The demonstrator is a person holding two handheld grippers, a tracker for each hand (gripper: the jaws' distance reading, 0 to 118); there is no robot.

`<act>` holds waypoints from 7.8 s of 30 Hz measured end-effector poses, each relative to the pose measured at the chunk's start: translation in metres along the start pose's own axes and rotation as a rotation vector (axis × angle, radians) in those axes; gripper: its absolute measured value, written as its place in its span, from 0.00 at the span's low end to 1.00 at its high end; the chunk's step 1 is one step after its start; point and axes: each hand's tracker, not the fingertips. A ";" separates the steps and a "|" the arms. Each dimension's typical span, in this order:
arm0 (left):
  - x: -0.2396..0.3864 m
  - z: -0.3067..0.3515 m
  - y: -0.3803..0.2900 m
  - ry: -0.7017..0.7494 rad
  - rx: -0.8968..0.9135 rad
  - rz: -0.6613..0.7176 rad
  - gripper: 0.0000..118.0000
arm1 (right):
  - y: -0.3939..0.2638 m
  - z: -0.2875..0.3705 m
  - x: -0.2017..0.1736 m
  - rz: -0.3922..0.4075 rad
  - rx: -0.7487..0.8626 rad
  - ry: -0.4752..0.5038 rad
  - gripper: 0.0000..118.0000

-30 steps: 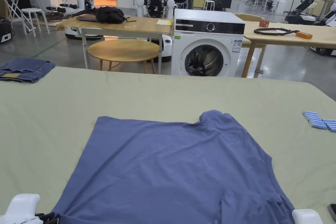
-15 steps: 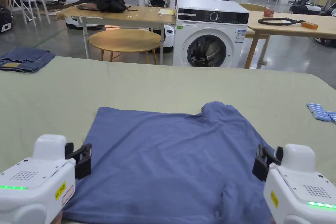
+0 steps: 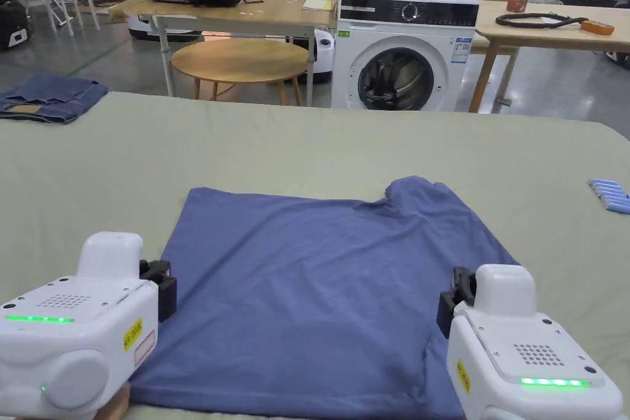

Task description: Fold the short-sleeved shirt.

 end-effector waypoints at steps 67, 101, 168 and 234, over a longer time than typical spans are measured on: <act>-0.073 -0.051 -0.076 0.006 -0.502 0.091 0.01 | -0.065 -0.035 0.135 -0.098 -0.636 0.002 0.04; -0.078 -0.274 0.080 -0.034 -0.448 0.054 0.01 | 0.043 -0.292 0.116 -0.091 -0.616 -0.015 0.05; -0.086 -0.201 0.019 -0.079 -0.524 0.101 0.00 | -0.001 -0.079 0.068 -0.028 -0.144 -0.011 0.00; -0.111 -0.053 -0.092 -0.095 -0.499 0.117 0.02 | -0.072 -0.043 0.119 0.089 -0.703 -0.060 0.25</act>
